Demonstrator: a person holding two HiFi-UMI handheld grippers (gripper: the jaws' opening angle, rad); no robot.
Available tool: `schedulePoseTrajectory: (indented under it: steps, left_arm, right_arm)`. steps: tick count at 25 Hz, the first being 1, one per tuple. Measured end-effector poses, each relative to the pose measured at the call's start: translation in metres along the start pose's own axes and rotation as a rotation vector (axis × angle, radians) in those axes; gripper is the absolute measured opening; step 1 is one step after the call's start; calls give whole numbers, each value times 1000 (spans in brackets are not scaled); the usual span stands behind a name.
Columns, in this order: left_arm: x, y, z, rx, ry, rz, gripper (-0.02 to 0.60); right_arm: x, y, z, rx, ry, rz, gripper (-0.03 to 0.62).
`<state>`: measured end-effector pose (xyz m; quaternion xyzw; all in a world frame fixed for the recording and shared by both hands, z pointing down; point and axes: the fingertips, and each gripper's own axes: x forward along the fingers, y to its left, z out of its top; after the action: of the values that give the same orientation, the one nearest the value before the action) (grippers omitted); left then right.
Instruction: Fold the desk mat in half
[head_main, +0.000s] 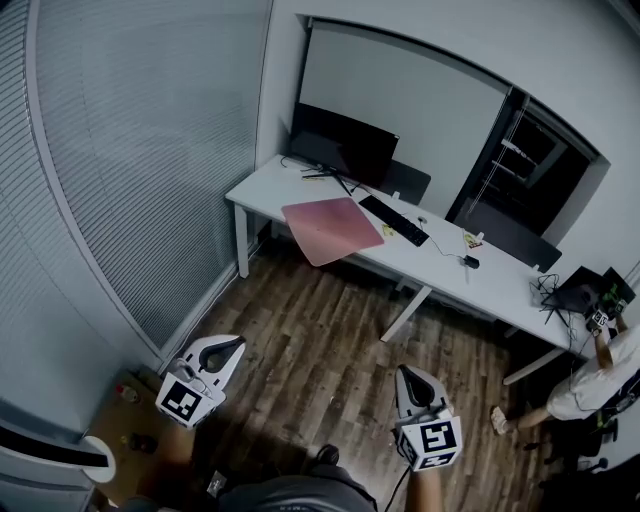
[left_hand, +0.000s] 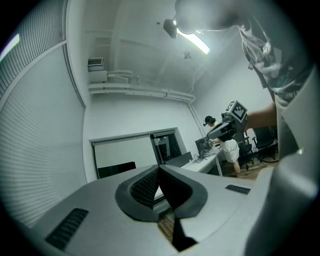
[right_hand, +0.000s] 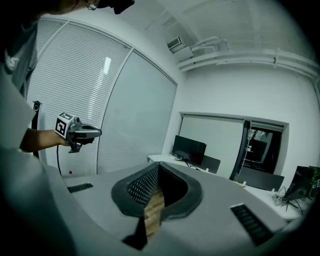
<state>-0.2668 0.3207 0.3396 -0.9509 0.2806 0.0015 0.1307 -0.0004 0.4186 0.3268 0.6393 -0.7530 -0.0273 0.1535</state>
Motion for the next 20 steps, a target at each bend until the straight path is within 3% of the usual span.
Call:
schedulePoseTrajectory:
  steps: [12,16,20]
  left_arm:
    - [22,30,-18,-8,73,96,17]
    - [46,38,-33,39,113,116,17]
    - [85,41,-28,1,116,142,17]
  right_arm:
    - [72,-32,-5,19,-28,89,18]
    - [102,-59,-10,27,-11,100,18]
    - [133,-88,-19,48,-42,154,18]
